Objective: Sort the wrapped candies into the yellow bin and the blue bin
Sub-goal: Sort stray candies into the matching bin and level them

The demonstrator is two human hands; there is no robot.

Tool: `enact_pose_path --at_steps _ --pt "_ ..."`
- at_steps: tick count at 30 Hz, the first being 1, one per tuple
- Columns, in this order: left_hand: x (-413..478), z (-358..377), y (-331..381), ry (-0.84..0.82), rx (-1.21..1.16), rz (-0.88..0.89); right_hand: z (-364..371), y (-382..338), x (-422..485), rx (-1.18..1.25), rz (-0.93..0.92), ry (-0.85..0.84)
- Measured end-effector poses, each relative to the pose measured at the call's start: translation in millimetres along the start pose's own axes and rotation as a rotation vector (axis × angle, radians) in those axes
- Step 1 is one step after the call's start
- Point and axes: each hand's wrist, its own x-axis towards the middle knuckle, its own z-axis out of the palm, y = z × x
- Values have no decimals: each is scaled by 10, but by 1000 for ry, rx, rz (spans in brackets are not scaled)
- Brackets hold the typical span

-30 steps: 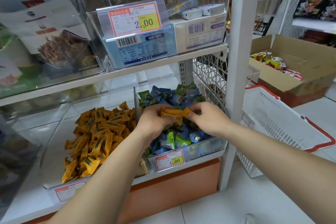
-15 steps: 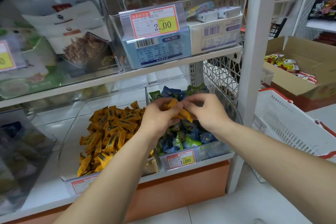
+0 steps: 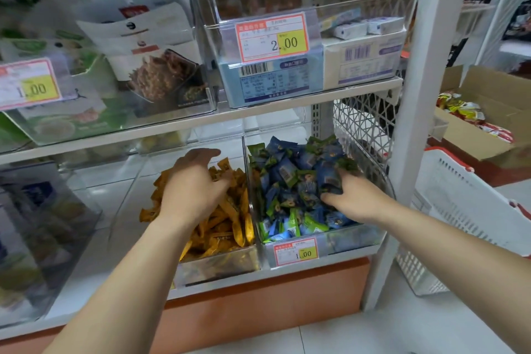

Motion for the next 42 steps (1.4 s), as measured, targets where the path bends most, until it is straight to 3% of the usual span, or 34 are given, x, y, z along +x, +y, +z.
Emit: enact_pose_path --at_steps 4,7,10,14,17,19,22,24,28,31,35,39,42 --pt "-107 160 496 -67 -90 181 24 -21 80 -82 66 -47" --pt "-142 383 762 -129 -143 276 87 -84 36 -171 5 -111" --pt "-68 630 929 -184 -275 276 185 -114 -57 -270 -115 -249" --pt "77 967 1119 -351 -425 233 155 -57 -231 -382 -224 -248" --pt "149 1175 1132 -627 -309 257 19 46 -373 -372 -268 -212" --pt "181 1222 1092 -713 -134 292 -78 152 -394 -354 -278 -123" --pt "206 1148 1059 -692 45 372 -118 249 -349 -234 -234 108" --pt "192 1062 1046 -699 114 414 -78 236 -283 -195 -189 136" --pt "156 864 965 -731 165 406 36 131 -214 -320 -178 -147" --pt "180 789 862 -625 238 364 37 46 -221 -426 -166 -286" --pt "152 868 835 -546 326 370 -5 44 -218 -365 -176 -119" --pt "99 907 790 -496 262 405 30 61 -163 -261 -145 46" --pt "75 870 759 -453 234 433 67 -1 -58 -243 -63 52"
